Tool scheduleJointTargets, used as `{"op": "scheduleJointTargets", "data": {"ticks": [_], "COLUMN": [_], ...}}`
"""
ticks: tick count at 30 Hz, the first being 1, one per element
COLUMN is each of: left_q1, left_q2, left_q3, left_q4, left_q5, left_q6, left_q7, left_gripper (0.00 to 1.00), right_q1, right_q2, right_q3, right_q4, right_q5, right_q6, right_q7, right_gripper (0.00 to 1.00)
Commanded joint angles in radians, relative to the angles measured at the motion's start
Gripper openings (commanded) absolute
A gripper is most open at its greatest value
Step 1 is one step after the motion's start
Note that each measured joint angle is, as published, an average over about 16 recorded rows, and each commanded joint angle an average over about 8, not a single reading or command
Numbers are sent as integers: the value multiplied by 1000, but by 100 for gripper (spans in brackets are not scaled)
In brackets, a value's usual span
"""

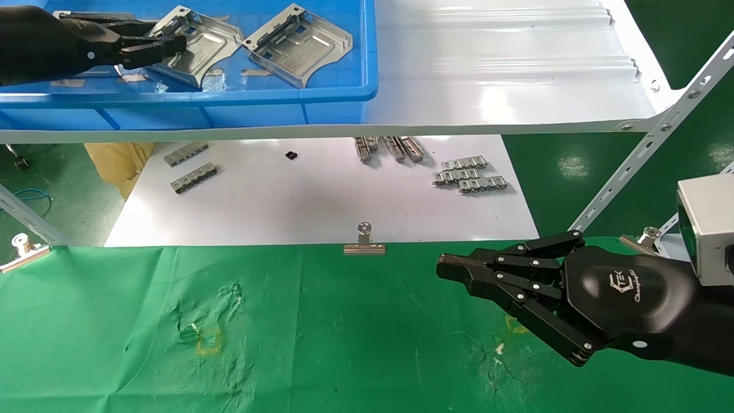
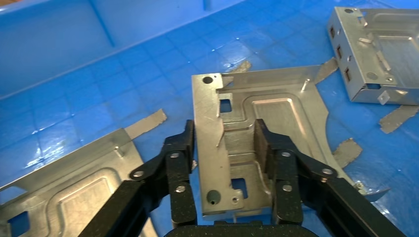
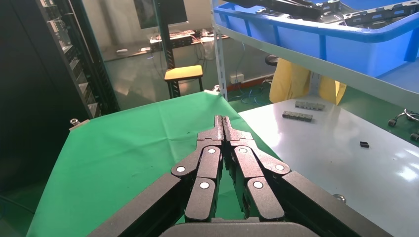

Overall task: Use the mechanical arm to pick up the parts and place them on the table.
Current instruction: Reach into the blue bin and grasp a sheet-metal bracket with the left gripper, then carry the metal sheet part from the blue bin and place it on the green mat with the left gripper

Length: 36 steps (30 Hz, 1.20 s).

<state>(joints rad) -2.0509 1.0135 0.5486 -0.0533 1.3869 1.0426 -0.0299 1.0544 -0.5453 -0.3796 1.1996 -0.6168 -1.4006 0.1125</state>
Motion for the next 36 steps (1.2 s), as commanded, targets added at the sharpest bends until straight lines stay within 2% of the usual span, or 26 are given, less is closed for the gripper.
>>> {"op": "scheduleJointTargets", "data": {"ticks": [1, 14, 22, 30, 36], "left_q1": [-1, -7, -11, -15, -8], "left_q2": [0, -4, -19, -70, -111], "left_q3": [-1, -11, -50, -115, -116], "left_q4": [7, 24, 6, -34, -75], "left_q5": [-1, -15, -72, -172, -182], "left_q6": [-3, 1, 26, 236, 446], "left_q7": [4, 30, 74, 132, 192], "left_gripper": [0, 0, 0, 0, 0], "right_q1": [0, 0, 0, 0, 0], "right_q2": [0, 0, 0, 0, 0], "right_q3": [0, 0, 0, 0, 0], "right_q4": [0, 0, 0, 0, 0], "right_q5": [0, 0, 0, 0, 0], "right_q6": [0, 0, 0, 0, 0], "right_q7": [0, 0, 0, 0, 0], "right_gripper": [0, 0, 0, 0, 0]}}
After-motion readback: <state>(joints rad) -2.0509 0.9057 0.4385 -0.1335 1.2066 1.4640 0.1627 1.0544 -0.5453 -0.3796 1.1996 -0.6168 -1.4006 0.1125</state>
